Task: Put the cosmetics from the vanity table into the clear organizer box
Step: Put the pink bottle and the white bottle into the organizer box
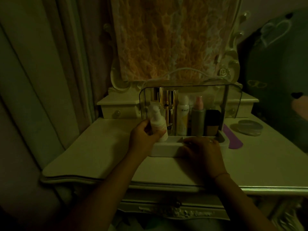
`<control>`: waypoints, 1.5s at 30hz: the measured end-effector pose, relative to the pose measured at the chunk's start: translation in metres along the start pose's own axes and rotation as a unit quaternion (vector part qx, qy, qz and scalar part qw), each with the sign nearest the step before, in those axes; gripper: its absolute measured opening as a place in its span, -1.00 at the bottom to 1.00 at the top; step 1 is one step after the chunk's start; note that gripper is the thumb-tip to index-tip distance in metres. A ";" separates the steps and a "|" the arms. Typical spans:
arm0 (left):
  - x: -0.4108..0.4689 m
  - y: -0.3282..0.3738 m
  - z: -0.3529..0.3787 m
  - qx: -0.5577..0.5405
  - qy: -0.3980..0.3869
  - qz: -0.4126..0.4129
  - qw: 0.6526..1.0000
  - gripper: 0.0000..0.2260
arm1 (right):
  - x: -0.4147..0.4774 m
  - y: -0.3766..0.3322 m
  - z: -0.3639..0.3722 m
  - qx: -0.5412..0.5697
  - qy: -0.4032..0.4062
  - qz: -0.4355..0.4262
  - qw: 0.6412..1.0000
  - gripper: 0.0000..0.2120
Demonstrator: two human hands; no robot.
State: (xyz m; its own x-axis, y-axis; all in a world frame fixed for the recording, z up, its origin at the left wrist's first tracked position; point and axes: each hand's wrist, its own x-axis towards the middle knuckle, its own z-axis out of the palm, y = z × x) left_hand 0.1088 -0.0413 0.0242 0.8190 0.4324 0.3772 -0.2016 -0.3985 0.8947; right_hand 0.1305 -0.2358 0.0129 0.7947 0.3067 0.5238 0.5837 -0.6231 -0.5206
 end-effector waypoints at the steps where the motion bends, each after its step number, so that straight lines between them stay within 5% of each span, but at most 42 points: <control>1: 0.000 -0.003 0.001 0.008 0.004 -0.002 1.000 -0.54 | 0.000 0.001 0.000 -0.002 -0.002 -0.001 1.000 -0.82; 17: 0.001 -0.020 -0.011 0.077 -0.039 -0.031 0.996 -0.55 | 0.002 0.002 0.000 -0.009 -0.008 -0.017 1.000 -0.81; 31: 0.001 -0.014 -0.025 0.032 -0.084 -0.006 0.996 -0.69 | 0.002 0.004 0.003 -0.007 0.006 -0.025 1.000 -0.82; 36: -0.019 -0.013 -0.018 -0.018 0.021 -0.012 1.000 -0.43 | 0.002 0.002 -0.001 0.024 0.010 -0.022 0.999 -0.82; 40: -0.056 -0.008 -0.008 -0.003 0.119 0.076 0.990 -0.53 | -0.010 0.007 -0.014 0.086 0.100 -0.003 0.991 -0.84; 45: -0.069 0.006 0.010 0.125 0.037 0.198 0.972 -0.77 | -0.027 0.043 -0.051 0.104 0.190 0.088 0.972 -0.82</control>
State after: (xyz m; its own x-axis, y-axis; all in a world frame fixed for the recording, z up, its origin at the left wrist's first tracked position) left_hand 0.0566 -0.0818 0.0014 0.6614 0.2583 0.7042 -0.3489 -0.7252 0.5936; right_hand 0.1261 -0.3070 0.0107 0.7900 -0.1038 0.6042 0.4961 -0.4707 -0.7296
